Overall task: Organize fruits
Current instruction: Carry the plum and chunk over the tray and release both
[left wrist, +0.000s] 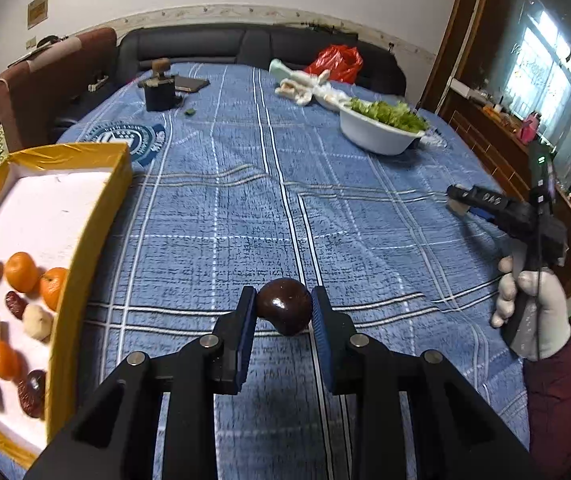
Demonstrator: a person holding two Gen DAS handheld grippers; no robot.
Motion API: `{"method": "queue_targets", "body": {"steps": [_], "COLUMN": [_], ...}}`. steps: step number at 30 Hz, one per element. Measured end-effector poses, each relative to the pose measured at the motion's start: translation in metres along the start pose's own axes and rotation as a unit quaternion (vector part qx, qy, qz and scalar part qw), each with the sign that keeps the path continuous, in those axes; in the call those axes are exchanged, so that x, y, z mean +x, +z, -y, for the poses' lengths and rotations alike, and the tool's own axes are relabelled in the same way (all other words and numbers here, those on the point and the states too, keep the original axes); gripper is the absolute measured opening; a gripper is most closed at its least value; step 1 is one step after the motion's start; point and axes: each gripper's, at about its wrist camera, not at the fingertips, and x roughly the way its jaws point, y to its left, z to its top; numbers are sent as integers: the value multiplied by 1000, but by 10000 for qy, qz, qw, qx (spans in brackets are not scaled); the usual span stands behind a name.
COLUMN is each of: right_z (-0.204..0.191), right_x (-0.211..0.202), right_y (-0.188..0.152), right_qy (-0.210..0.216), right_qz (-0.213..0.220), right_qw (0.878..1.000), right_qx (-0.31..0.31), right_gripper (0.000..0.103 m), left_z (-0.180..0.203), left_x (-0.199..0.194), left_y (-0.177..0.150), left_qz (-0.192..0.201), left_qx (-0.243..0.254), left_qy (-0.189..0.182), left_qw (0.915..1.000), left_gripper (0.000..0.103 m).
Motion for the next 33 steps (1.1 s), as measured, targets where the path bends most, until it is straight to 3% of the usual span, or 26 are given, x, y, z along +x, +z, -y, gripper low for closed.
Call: {"method": "queue_targets", "body": {"steps": [6, 12, 21, 27, 33], "right_z": [-15, -40, -124, -209, -290], "right_x": [-9, -47, -73, -73, -69], "right_y": [-10, -27, -49, -78, -115], "right_qy": [-245, -9, 525, 1070, 1679], "right_qz": [-6, 26, -44, -282, -667], "right_qw": [9995, 9990, 9930, 9787, 9544], "right_qx": [-216, -439, -1061, -1729, -2378], "right_gripper": [47, 47, 47, 48, 48], "left_z": [-20, -62, -153, -219, -263], "left_x": [-31, -57, -95, -105, -113], "left_y": [-7, -12, -29, -48, -64], "left_qz": [253, 531, 858, 861, 889], "left_qx": [-212, -632, -1540, -2241, -2681], "left_qy": [-207, -223, 288, 665, 851], "left_qw": [9992, 9963, 9839, 9685, 9555], "left_gripper": [27, 27, 27, 27, 27]}}
